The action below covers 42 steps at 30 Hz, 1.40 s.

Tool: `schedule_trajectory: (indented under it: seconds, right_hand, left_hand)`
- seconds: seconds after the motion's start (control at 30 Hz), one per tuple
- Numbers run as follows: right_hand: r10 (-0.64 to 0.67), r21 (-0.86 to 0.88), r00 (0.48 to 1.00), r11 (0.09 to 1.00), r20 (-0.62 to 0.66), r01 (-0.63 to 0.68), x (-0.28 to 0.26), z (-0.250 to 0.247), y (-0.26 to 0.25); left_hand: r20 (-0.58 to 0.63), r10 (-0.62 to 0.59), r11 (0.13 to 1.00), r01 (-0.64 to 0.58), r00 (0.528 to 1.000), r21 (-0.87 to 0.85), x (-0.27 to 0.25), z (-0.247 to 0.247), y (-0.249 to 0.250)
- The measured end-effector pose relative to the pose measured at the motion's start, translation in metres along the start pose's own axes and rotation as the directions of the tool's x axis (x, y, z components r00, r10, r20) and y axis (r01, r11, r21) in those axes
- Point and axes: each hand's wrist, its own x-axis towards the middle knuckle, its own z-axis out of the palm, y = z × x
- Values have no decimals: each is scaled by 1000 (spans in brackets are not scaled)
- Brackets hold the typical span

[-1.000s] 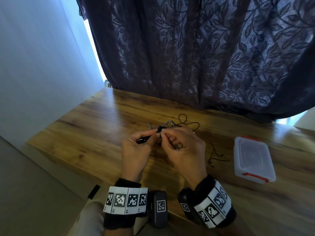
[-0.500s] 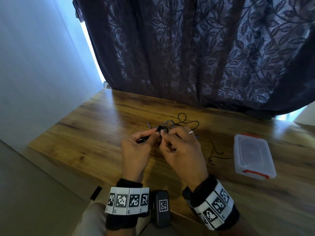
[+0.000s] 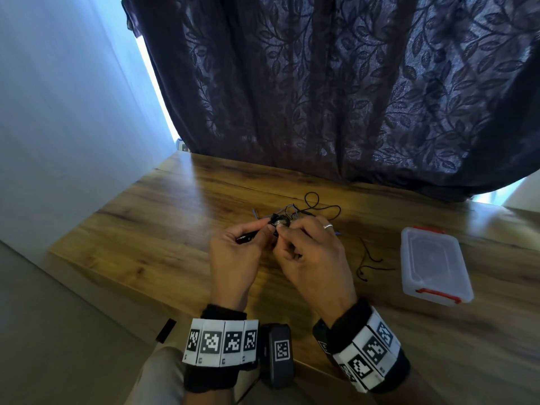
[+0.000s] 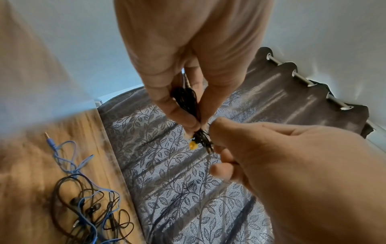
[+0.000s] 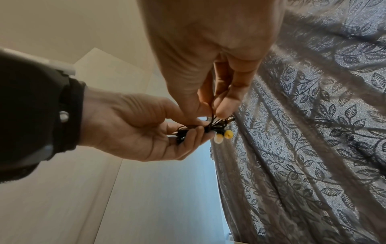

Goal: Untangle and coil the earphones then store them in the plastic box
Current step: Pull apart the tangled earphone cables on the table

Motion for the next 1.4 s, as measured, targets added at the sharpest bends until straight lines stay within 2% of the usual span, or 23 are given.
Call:
schedule_trajectory:
  seconds: [0.5,0.67,0.73,0.8,0.87,0.93,1.0,1.2,1.27,1.4]
  right_hand:
    - [21,-32,1000,999,15,-20,2,-1,0]
    - [34,-16,999,999,16,-34,4,-2,1]
    - [77,31,996,996,40,-78,6,-4,4]
    - [196,115,973,971,120,-210,11,-10,5]
    - [329,165,907,911,262,-378,20,-18,7]
    - [385,172,844,865,374,-471,28,-26,14]
    - [390,207,824,841,411,-501,33,-31,23]
    - [290,224,883,895,369,-387,30,-30,42]
    - [300,239,881,884,367,-401,27,-29,47]
    - [312,222,885,889,346,-400,22,-28,56]
  left_hand:
    - [8,4,1000,-4,1000,4,-1,4,3]
    - [46,51,994,-55,998,96,-2,8,3]
    - [84,70,988,-80,994,129,-2,10,2]
    - [112,92,981,-109,989,160,0,11,1]
    - [143,116,968,-144,983,206,3,11,-1]
    - [195,157,942,-206,968,265,4,14,-2]
    - [242,182,915,-255,953,314,5,17,-3]
    - [256,144,875,-243,956,418,16,30,-9]
    - [241,107,891,-200,965,407,19,34,-12]
    - [294,43,915,-156,955,372,22,38,-16]
